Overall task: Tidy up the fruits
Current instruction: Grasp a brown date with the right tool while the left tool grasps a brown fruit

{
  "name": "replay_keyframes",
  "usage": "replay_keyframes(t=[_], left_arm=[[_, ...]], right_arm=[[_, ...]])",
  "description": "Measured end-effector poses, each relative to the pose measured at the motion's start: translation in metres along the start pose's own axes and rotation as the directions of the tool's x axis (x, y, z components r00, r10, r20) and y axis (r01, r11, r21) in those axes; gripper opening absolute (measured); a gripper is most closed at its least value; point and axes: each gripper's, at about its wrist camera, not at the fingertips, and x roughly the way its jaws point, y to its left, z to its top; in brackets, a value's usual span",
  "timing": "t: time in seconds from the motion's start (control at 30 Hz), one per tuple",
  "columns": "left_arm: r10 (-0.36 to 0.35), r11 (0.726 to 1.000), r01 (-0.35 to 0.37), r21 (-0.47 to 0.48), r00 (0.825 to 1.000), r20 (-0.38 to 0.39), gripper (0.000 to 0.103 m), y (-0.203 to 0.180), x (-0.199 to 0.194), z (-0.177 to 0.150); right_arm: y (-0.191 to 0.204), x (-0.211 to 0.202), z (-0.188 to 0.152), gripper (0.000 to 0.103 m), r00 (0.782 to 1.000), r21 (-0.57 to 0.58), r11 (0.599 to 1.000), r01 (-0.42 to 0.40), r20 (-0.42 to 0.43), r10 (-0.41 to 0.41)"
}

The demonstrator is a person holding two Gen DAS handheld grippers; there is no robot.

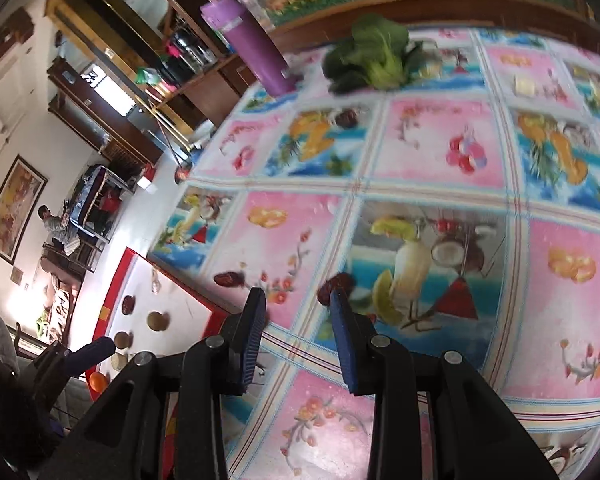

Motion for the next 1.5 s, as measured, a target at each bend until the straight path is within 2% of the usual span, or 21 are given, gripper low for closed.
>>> replay_keyframes(t=[0.07, 0.23, 0.43, 0.6, 0.73, 0.87, 1.13, 1.2, 1.3, 1.37, 1.5], left_arm=[[-0.014, 0.999, 0.015, 0.030, 1.000, -0.020, 0.069, -0.001, 0.013, 0.005], [0.001, 0.989, 0.003, 0.145, 1.000, -0.030, 0.069, -0.005, 0.031, 0.014], [0.004, 0.963, 0.009, 0.269, 0.999, -0.046, 0.069, -0.013, 0.046, 0.023], [-0.016, 0.937, 0.052, 0.344, 0.994, -0.107, 0.068, -0.021, 0.064, 0.030], [-0.024, 0.912, 0.090, 0.399, 0.986, -0.166, 0.057, -0.025, 0.080, 0.034], [-0.034, 0.906, 0.123, 0.404, 0.975, -0.220, 0.047, -0.023, 0.095, 0.035], [-0.023, 0.887, 0.145, 0.439, 0.962, -0.272, 0.046, -0.032, 0.108, 0.033], [-0.026, 0.887, 0.165, 0.431, 0.950, -0.310, 0.044, -0.033, 0.113, 0.033], [-0.008, 0.886, 0.162, 0.434, 0.942, -0.335, 0.041, -0.035, 0.119, 0.033], [-0.008, 0.891, 0.169, 0.421, 0.934, -0.358, 0.025, -0.035, 0.121, 0.036], [0.004, 0.884, 0.168, 0.435, 0.930, -0.367, 0.023, -0.040, 0.122, 0.035]], right_arm=[[-0.004, 0.010, 0.000, 0.032, 1.000, 0.024, 1.000, 0.011, -0.026, -0.010], [-0.010, 0.023, 0.002, 0.032, 0.997, 0.069, 0.996, 0.060, -0.051, -0.056], [-0.018, 0.031, 0.006, 0.032, 0.993, 0.093, 0.990, 0.110, -0.058, -0.105], [-0.021, 0.037, 0.006, 0.032, 0.991, 0.097, 0.988, 0.116, -0.074, -0.109], [-0.022, 0.038, 0.009, 0.030, 0.992, 0.092, 0.989, 0.112, -0.071, -0.106], [-0.020, 0.041, 0.012, 0.023, 0.990, 0.065, 0.990, 0.126, -0.075, -0.121], [-0.019, 0.041, 0.012, 0.022, 0.990, 0.030, 0.992, 0.123, -0.074, -0.120], [-0.022, 0.040, 0.012, 0.022, 0.991, 0.040, 0.992, 0.118, -0.076, -0.114], [-0.027, 0.036, 0.013, 0.022, 0.990, 0.051, 0.991, 0.123, -0.074, -0.119], [-0.031, 0.033, 0.013, 0.022, 0.990, 0.062, 0.991, 0.122, -0.074, -0.117], [-0.037, 0.028, 0.011, 0.022, 0.990, 0.068, 0.990, 0.123, -0.076, -0.118]])
